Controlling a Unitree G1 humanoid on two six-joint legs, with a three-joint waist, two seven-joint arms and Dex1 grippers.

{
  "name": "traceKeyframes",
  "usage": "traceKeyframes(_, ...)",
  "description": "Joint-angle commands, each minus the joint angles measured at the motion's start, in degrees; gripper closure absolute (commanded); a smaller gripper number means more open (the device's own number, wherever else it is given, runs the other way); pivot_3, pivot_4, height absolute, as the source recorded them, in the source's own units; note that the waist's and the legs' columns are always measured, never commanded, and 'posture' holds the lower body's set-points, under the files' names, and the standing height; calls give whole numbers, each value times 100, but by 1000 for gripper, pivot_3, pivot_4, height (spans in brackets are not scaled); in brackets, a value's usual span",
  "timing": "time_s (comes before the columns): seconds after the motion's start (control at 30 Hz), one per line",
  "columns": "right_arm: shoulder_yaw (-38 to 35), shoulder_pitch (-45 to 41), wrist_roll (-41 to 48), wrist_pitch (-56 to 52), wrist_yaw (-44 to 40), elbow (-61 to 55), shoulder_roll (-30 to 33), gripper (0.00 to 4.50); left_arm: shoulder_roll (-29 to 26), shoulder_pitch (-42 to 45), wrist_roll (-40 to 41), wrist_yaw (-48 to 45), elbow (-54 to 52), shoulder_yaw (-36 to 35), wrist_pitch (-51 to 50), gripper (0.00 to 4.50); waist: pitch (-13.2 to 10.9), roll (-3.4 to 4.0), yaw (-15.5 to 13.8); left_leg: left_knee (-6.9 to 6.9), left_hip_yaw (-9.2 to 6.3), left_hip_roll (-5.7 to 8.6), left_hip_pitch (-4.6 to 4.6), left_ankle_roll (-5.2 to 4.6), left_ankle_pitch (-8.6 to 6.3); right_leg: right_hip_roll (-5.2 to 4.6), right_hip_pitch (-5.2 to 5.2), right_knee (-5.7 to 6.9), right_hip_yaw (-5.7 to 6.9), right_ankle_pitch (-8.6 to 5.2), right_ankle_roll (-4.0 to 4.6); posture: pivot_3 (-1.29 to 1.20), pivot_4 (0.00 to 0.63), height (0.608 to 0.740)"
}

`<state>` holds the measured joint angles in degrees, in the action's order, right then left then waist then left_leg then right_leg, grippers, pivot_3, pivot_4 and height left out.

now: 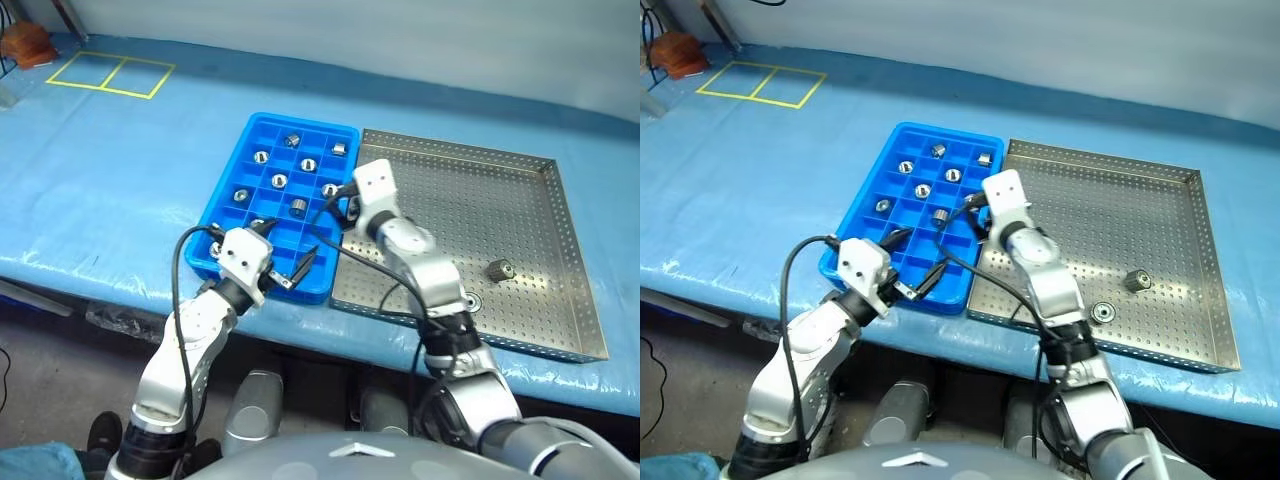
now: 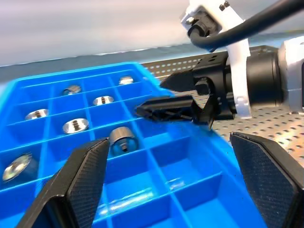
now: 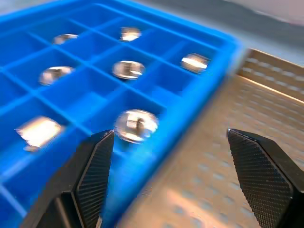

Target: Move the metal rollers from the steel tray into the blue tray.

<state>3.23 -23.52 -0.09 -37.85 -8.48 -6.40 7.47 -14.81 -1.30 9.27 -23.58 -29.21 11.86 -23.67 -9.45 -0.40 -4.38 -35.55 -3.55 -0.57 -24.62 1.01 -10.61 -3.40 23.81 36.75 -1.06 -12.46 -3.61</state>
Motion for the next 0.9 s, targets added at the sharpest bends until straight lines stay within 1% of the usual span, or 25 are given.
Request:
traceKeyframes(0.03,-473,302,-82,-480,202,-960,265,493,4,264,127,-250,119,166,70,0,0,0,120,0,-1,-1,0,0,0,0,0,0,1,0,0,35,150,740)
traceKeyframes(0.23,-1095,879,-131,-1137,416,-1739,586,493,-6,689,168,-707,512,470,179,0,0,1,539,-2,0,-3,7,-2,0,1,-3,7,-1,-1,-1,-46,150,740)
traceKeyframes(0.33,-1281,1057,-115,-1273,479,-1888,596,493,10,812,164,-869,653,603,218,0,1,2,658,-10,4,-5,12,-3,0,1,-6,9,-3,0,-5,-72,150,740)
traceKeyframes(0.63,-1591,1394,-23,-1200,715,-1766,296,493,135,971,174,-1108,867,769,291,0,1,2,806,-26,6,-3,11,-4,-1,1,-12,12,-10,6,-14,-97,150,740)
traceKeyframes(0.8,-1802,1520,30,-1086,805,-1482,246,493,159,938,149,-1081,863,766,295,0,1,2,813,-30,6,-3,12,-4,-1,2,-14,11,-13,8,-18,-77,150,740)
traceKeyframes(0.9,-1953,1520,251,-1113,749,-1336,135,493,153,896,140,-1060,859,762,312,0,1,2,813,-30,6,-3,11,-4,-1,2,-14,11,-14,8,-18,-68,150,740)
